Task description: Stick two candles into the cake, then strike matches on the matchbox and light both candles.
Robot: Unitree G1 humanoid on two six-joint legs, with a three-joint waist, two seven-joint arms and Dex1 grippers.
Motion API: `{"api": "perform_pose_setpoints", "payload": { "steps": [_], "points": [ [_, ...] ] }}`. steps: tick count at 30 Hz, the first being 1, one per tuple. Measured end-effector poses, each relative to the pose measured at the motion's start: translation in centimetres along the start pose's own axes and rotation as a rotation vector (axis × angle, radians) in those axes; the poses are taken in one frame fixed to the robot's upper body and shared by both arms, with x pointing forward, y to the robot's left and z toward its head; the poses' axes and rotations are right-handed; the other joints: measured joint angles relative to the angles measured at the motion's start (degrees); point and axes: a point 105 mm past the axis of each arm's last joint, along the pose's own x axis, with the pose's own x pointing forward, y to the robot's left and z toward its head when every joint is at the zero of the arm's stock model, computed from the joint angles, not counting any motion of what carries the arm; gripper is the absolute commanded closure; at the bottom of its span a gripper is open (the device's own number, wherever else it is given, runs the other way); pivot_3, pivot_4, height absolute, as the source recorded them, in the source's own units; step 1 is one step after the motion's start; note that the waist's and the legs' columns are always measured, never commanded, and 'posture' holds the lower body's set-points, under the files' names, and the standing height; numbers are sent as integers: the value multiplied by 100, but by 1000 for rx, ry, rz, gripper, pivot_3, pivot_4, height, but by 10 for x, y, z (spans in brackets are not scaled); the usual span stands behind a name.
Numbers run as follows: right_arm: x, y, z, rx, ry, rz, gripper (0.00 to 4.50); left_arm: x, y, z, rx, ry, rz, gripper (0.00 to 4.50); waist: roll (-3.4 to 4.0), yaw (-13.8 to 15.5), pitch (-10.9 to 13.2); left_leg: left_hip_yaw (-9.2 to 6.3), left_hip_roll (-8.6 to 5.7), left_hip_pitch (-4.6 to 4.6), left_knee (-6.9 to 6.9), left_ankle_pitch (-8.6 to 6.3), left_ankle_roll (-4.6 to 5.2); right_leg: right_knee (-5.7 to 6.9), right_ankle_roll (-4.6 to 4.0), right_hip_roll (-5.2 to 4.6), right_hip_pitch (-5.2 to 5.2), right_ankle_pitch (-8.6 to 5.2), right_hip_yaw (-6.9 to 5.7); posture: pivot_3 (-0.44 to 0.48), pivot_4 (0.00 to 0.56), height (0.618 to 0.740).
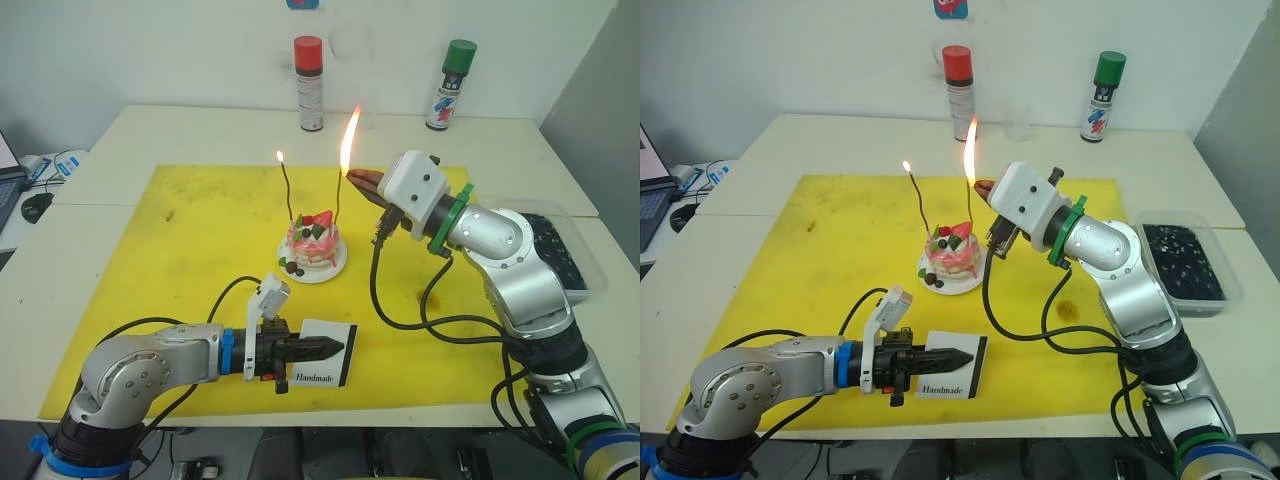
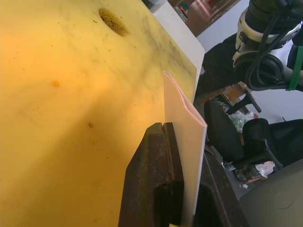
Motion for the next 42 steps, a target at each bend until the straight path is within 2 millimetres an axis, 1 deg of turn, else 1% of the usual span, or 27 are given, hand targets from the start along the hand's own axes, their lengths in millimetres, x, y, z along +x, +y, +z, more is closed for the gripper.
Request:
{"api": "perform_pose_setpoints", "payload": {
  "steps": [10,42],
  "points": [
    [-3,1,-3,-7,12,14,4467,0,-1,0,3,1,-8,4500,0,0,0,0,0,0,0,0,0,0,0,0,0,0,1,0,150,740],
    [-4,1,2,-13,9,19,4467,0,0,2,9,1,-4,4500,1,-1,0,0,0,0,-1,0,0,-1,0,0,-1,-1,0,0,150,740]
  ]
}}
